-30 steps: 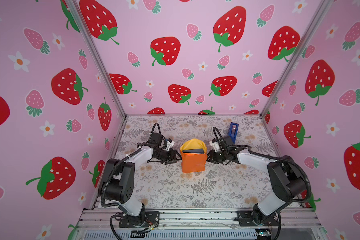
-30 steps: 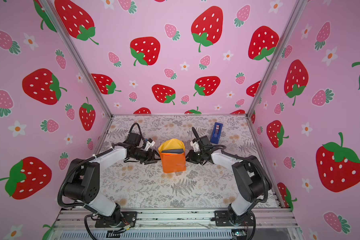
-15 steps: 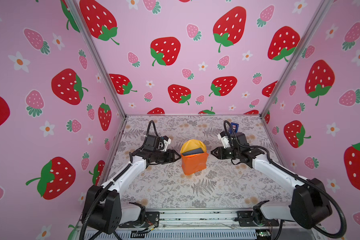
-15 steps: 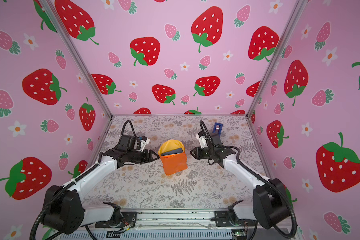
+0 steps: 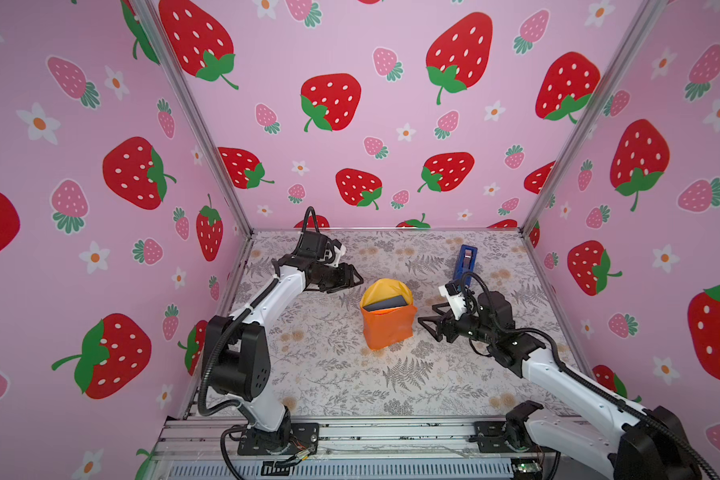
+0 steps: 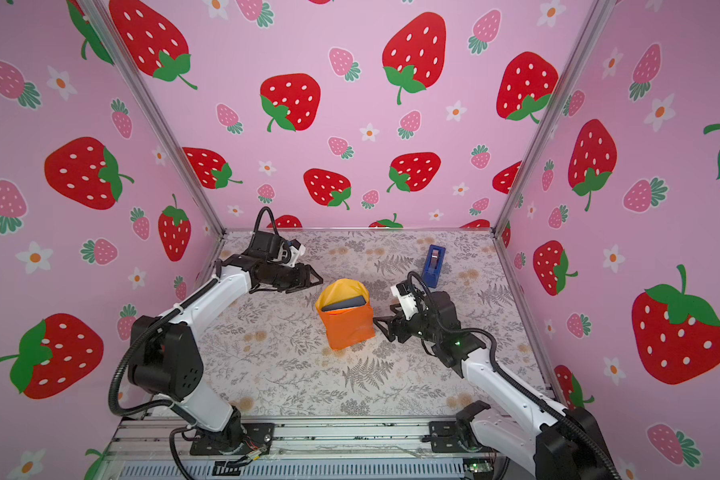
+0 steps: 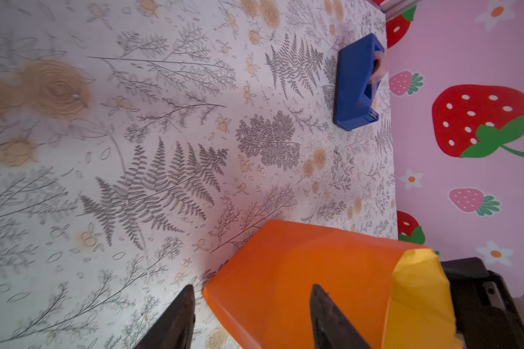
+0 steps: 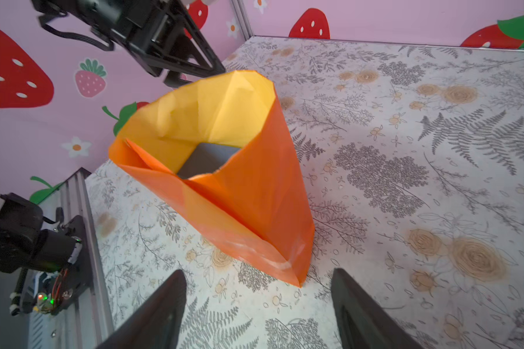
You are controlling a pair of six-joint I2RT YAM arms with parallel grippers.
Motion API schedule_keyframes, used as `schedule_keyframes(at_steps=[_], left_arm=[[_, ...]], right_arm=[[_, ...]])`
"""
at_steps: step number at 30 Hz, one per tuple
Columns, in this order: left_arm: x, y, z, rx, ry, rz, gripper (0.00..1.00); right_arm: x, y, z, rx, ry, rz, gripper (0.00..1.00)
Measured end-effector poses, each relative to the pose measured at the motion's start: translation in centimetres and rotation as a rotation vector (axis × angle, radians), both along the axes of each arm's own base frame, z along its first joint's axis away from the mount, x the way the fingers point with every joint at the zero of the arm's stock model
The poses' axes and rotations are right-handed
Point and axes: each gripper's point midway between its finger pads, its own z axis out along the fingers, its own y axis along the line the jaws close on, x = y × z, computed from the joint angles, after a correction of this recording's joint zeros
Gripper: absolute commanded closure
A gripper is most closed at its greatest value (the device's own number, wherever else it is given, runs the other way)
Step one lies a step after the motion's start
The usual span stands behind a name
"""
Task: Wrap a gift box in wrapping paper
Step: Fold the wrapping paper in the gift box.
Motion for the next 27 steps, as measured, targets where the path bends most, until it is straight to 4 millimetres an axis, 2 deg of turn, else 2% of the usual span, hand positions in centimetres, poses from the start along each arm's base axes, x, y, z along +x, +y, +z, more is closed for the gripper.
schedule_keyframes(at_steps=[4, 11, 19, 24, 27], left_arm=[[0.4, -2.2, -0.4, -0.059, 0.036, -0.102, 0.40], [-1.3, -4.3, -2.1, -0.115, 0.105, -0.220, 0.41], [-2.3, -5.7, -4.0, -0.118, 0.156, -0.300, 0.43], [-2.8, -6.5, -3.7, -0.116, 0.147, -0.346, 0.43], [-2.9, -6.8, -3.3, -0.115, 0.138, -0.362, 0.44]], right_arm=[[0.3, 2.2, 0.2, 0.002, -0.049, 0.027, 0.06], [2.4, 5.0, -0.2, -0.003, -0.075, -0.003, 0.06], [4.6, 6.1, -2.6, -0.010, -0.035, -0.052, 0.11], [5.3, 6.4, -4.5, -0.025, 0.019, -0.075, 0.17], [5.7, 6.6, -4.7, -0.014, 0.033, -0.093, 0.21]])
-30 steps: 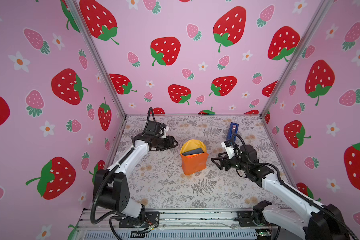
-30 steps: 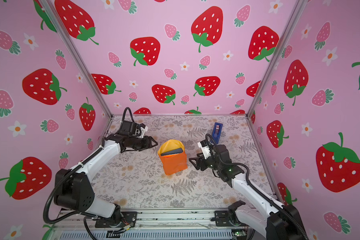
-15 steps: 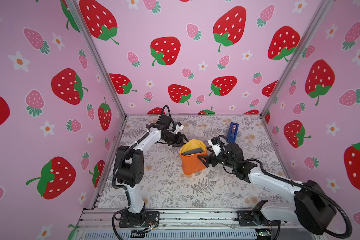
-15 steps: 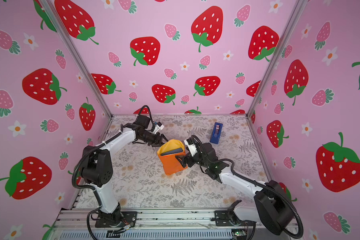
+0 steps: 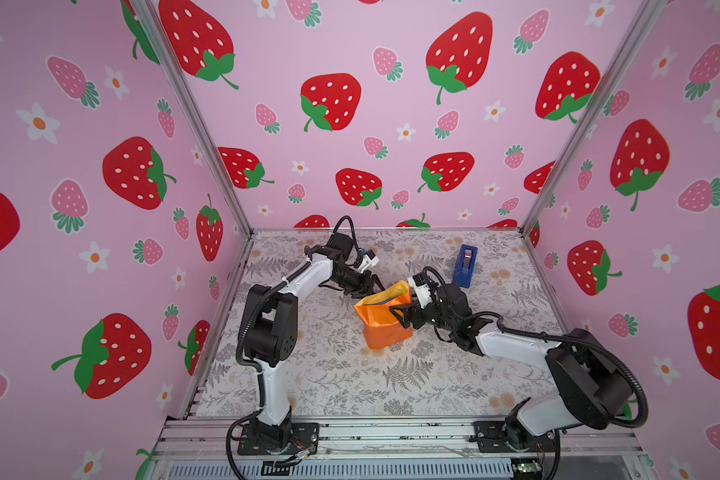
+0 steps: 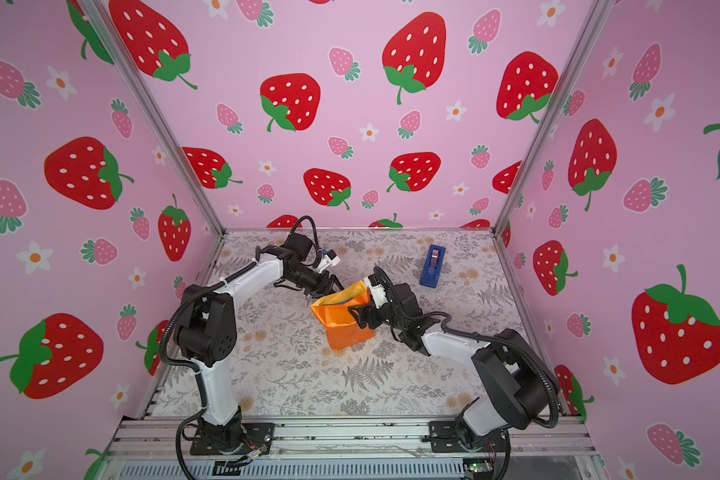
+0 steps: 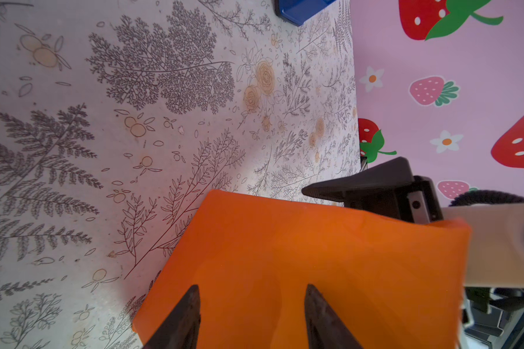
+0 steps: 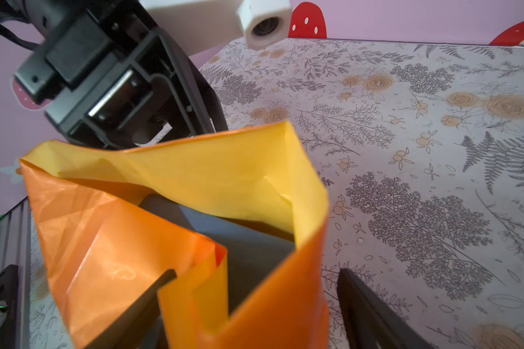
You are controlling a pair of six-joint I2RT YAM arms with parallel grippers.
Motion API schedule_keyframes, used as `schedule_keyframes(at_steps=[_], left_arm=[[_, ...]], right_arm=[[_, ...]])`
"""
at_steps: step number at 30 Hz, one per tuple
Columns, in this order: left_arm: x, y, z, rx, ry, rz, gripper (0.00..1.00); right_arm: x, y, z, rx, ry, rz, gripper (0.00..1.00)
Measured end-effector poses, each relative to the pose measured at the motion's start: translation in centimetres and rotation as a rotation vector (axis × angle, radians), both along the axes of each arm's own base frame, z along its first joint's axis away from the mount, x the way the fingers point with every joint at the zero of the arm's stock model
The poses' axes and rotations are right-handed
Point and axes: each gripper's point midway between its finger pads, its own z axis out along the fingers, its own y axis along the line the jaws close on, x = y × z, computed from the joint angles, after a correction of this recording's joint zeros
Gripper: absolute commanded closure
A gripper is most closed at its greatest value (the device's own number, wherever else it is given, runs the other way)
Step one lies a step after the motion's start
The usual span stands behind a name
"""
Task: Wrap a gift box in wrapping paper
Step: Fold the wrapping paper in the gift box.
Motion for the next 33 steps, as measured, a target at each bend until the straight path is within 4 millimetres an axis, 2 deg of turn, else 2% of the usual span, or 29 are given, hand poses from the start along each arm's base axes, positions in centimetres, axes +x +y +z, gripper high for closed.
schedule_keyframes(at_steps=[3, 5, 9, 11, 13, 16, 18, 20, 22, 23, 28, 30, 31, 33], left_arm=[[0.0, -0.1, 0.2, -0.001, -0.012, -0.010, 0.44], [0.0, -0.1, 0.3, 0.001, -0.014, -0.013, 0.43], [0.5, 0.4, 0.4, 0.056, -0.055, 0.006, 0.34], [1.1, 1.3, 1.5, 0.109, -0.118, 0.044, 0.29], [1.7, 2.6, 4.2, 0.153, -0.232, 0.100, 0.25], [1.5, 4.8, 10.5, 0.164, -0.433, 0.211, 0.23], [0.1, 6.3, 14.6, 0.143, -0.543, 0.303, 0.23], [-1.9, 7.3, 16.6, 0.116, -0.607, 0.378, 0.21], [-3.9, 7.5, 16.0, 0.110, -0.602, 0.426, 0.20], [-5.1, 7.3, 14.9, 0.114, -0.583, 0.439, 0.20], [-9.4, 6.4, 6.4, 0.200, -0.436, 0.482, 0.16], [-10.9, 6.3, 3.7, 0.230, -0.398, 0.498, 0.16], [-11.4, 6.2, 2.7, 0.246, -0.387, 0.506, 0.15], [-11.7, 5.7, 2.0, 0.255, -0.386, 0.526, 0.15]], right_arm=[[0.3, -0.1, 0.0, 0.009, 0.011, -0.026, 0.29], [0.5, -0.2, 0.0, 0.017, 0.022, -0.045, 0.31], [0.6, -0.5, -0.2, 0.035, 0.058, -0.079, 0.34], [0.5, -0.6, -0.3, 0.045, 0.072, -0.091, 0.35], [0.5, -0.6, -0.4, 0.051, 0.085, -0.105, 0.35], [0.6, -0.7, -0.5, 0.059, 0.104, -0.120, 0.35], [0.6, -0.7, -0.5, 0.062, 0.112, -0.128, 0.35], [0.6, -0.7, -0.5, 0.067, 0.122, -0.133, 0.35], [0.6, -0.7, -0.6, 0.069, 0.130, -0.136, 0.35], [0.7, -0.7, -0.6, 0.070, 0.136, -0.139, 0.35], [1.0, -0.3, -0.7, 0.077, 0.160, -0.145, 0.35], [1.2, -0.1, -0.7, 0.081, 0.168, -0.145, 0.35], [1.2, 0.0, -0.7, 0.083, 0.171, -0.146, 0.35], [1.3, 0.1, -0.7, 0.086, 0.177, -0.147, 0.35]])
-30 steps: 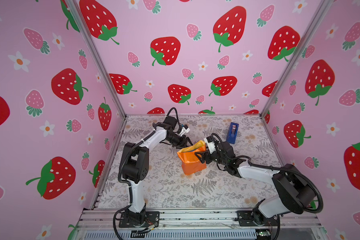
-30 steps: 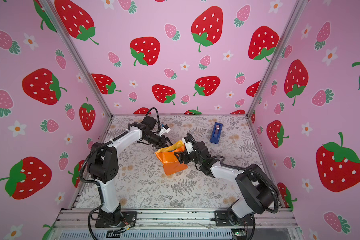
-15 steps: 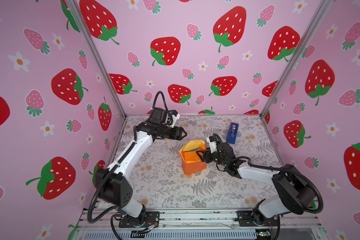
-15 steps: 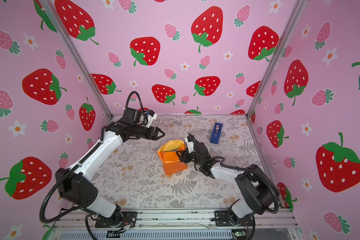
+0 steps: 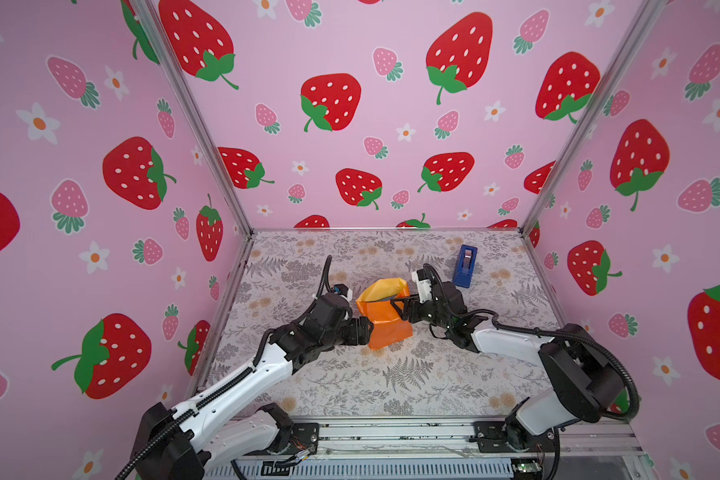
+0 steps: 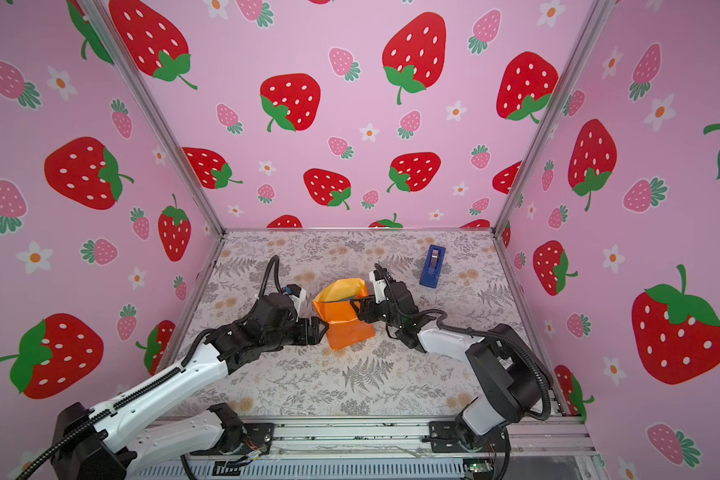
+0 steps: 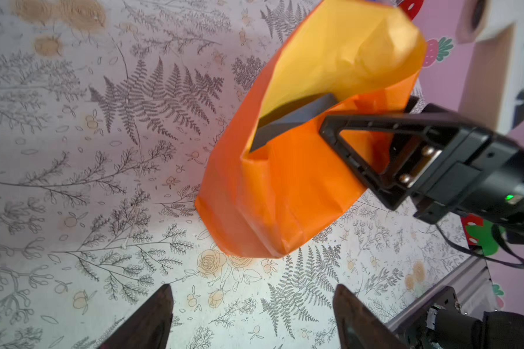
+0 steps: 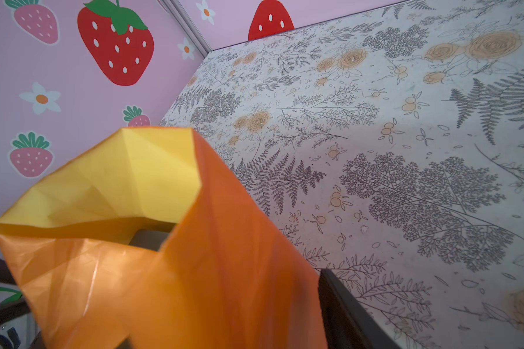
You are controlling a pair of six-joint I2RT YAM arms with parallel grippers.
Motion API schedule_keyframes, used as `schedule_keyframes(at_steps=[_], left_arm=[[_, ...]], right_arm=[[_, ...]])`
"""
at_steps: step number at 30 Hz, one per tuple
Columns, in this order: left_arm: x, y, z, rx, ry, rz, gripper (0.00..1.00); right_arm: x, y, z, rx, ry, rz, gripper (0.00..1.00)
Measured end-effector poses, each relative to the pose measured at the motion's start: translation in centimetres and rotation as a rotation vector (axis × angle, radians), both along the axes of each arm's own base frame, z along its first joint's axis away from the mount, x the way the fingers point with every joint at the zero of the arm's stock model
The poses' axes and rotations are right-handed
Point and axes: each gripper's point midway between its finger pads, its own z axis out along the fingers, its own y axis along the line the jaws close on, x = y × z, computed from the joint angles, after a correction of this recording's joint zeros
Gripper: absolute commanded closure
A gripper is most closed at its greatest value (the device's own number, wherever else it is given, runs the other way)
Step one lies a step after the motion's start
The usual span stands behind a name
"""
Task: Wrap a gift box in wrapping paper
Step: Fold the wrapping paper in the gift box.
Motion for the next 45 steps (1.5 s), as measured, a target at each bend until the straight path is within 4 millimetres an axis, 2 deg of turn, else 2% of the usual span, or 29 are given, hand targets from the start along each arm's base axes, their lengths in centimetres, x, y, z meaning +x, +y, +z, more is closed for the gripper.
schedule_keyframes(at_steps=[6, 9, 16, 20, 24, 29, 33, 37, 45], left_arm=[[2.0, -2.0, -1.0, -0.014, -0.032, 0.069, 0.23], [2.9, -2.0, -1.7, 0.008, -0.037, 0.100, 0.29], [4.9, -2.4, -1.1, 0.021, -0.094, 0.147, 0.43], [5.3, -2.3, -1.8, 0.046, -0.097, 0.153, 0.52], [5.8, -2.3, -1.5, 0.063, -0.115, 0.156, 0.66], [6.6, -2.2, -1.2, 0.103, -0.142, 0.151, 0.77], [7.2, -2.7, -1.1, 0.147, -0.157, 0.111, 0.81], [7.9, -3.3, -0.9, 0.181, -0.170, 0.076, 0.82], [8.1, -3.0, -1.0, 0.206, -0.162, 0.075, 0.83]], right_arm=[[0.0, 0.0, 0.0, 0.005, 0.008, -0.002, 0.35], [0.0, 0.0, 0.0, 0.009, 0.014, -0.005, 0.35], [-0.3, 0.2, -0.1, 0.013, 0.025, -0.004, 0.36], [-0.6, 0.2, -0.2, 0.017, 0.031, -0.002, 0.36], [-1.0, 0.1, -0.1, 0.019, 0.038, -0.005, 0.36], [-1.5, -0.4, -0.1, 0.016, 0.048, -0.014, 0.37], [-2.0, -1.2, 0.0, 0.007, 0.057, -0.035, 0.36], [-2.4, -2.8, 0.6, -0.025, 0.062, -0.087, 0.35], [-3.2, -6.6, 4.2, -0.023, 0.003, -0.210, 0.35]])
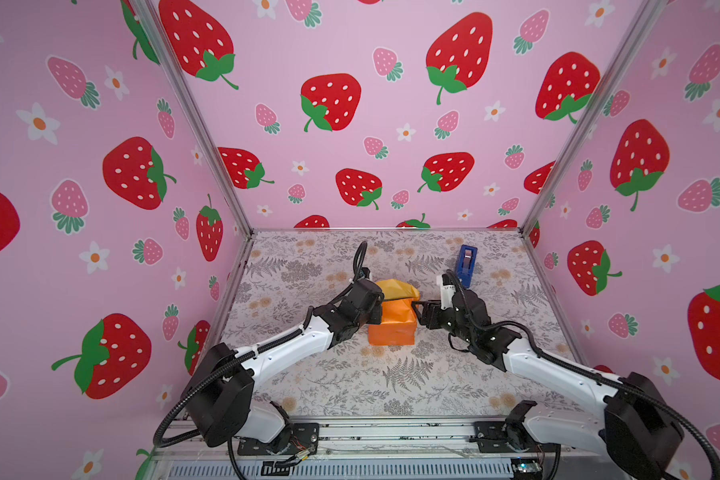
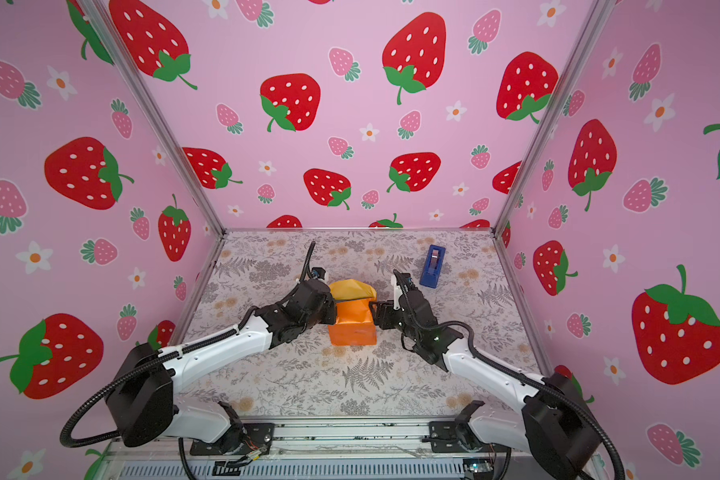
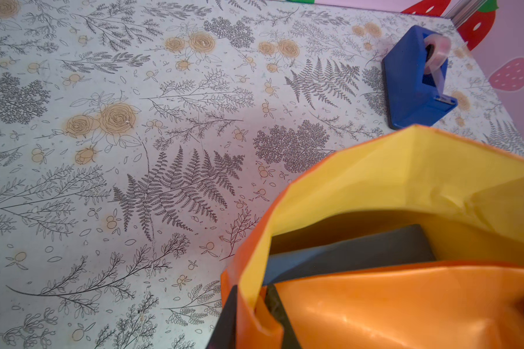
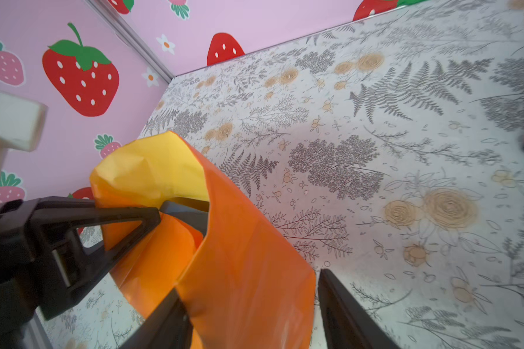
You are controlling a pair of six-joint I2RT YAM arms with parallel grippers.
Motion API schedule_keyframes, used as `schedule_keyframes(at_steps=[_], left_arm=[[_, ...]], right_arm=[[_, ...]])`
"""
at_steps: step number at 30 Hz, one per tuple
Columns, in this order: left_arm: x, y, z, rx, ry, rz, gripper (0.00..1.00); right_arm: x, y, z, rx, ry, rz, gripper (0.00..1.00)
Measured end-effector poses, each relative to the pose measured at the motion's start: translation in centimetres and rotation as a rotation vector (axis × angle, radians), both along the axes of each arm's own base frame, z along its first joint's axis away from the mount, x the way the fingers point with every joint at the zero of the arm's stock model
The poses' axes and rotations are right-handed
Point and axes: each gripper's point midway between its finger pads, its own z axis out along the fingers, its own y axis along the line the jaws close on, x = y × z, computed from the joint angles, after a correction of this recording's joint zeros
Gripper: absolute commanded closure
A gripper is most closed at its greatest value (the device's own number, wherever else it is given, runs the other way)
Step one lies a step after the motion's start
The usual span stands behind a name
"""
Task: Wrap a gift box in wrapping paper
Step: Fold the wrapping paper in the gift box.
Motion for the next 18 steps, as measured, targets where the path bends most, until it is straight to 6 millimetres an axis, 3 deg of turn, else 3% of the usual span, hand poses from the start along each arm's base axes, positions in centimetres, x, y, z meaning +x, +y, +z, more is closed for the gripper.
schedule_keyframes(at_steps=[4, 12, 16, 18], left_arm=[[0.0, 0.0, 0.0, -0.005, 0.003, 0.005, 0.83], [0.1, 0.0, -0.1, -0.018, 0.009, 0.019, 0.83], [0.1, -0.1, 0.0, -0.019, 0.011, 0.020, 0.83], [0.1, -0.1, -0.1, -0.018, 0.012, 0.021, 0.83]], right_arm=[[-0.4, -0.3, 0.4, 0.028, 0.000, -0.006, 0.36], [-1.1, 0.8, -2.5, 0.037, 0.057, 0.039, 0.35], [-1.3, 1.0, -1.6, 0.055, 0.032, 0.050, 0.34], [-1.7, 1.1, -0.5, 0.077, 0.004, 0.063, 0.29]])
